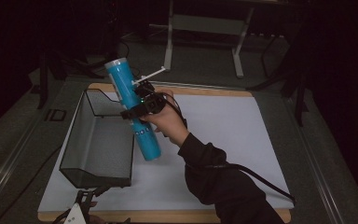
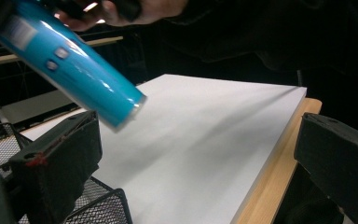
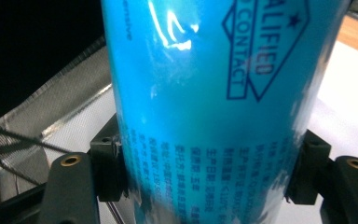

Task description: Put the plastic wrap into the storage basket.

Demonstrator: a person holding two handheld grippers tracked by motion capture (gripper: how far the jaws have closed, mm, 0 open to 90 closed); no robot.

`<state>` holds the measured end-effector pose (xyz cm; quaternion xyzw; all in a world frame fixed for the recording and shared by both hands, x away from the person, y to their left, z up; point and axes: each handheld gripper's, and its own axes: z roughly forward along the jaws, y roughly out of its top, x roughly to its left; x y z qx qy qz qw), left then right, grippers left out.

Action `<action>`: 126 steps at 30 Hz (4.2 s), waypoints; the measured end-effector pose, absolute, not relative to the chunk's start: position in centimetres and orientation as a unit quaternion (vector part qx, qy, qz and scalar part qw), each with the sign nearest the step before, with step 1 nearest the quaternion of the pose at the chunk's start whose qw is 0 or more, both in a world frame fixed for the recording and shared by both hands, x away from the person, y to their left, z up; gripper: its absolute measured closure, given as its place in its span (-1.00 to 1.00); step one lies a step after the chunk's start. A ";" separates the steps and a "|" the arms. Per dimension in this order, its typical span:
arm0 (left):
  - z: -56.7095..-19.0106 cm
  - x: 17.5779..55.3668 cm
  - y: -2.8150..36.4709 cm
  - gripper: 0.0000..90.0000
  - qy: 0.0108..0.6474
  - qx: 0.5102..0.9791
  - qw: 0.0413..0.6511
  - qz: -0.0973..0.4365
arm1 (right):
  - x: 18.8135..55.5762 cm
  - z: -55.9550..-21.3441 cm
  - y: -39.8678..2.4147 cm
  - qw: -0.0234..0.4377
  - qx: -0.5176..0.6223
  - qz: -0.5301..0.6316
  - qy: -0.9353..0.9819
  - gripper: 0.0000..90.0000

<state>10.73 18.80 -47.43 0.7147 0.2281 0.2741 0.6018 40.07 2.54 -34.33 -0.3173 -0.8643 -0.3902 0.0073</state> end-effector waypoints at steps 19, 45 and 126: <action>-47.4 10.6 19.1 -0.96 0.226 0.712 0.606 0.274 | 40.4 -37.1 8.6 0.031 -0.393 -0.422 -0.816 -0.30; -47.4 10.6 19.0 -0.96 0.226 0.713 0.605 0.275 | 39.1 -43.4 9.9 0.031 -0.473 -0.368 -0.800 -0.30; -47.6 11.1 18.6 -0.96 0.230 0.722 0.596 0.266 | 37.9 -39.6 -3.8 -0.098 -0.357 -0.387 -0.845 -0.71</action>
